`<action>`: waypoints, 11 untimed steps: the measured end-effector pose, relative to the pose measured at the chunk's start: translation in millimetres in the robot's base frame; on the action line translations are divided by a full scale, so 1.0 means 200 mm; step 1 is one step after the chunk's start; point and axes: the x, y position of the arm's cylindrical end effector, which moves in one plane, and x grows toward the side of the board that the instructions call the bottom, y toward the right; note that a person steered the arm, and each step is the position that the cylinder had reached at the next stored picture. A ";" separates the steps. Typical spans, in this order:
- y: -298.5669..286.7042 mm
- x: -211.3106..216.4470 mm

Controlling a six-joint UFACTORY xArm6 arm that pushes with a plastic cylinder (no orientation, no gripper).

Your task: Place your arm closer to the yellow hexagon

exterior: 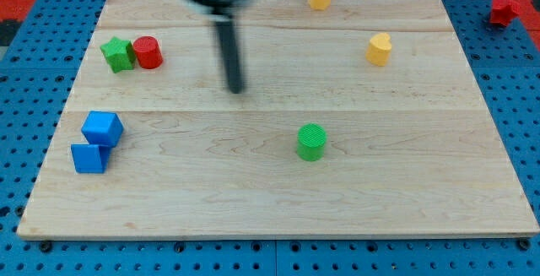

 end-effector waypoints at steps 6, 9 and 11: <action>-0.48 -0.38; -0.36 -0.24; -0.84 -0.35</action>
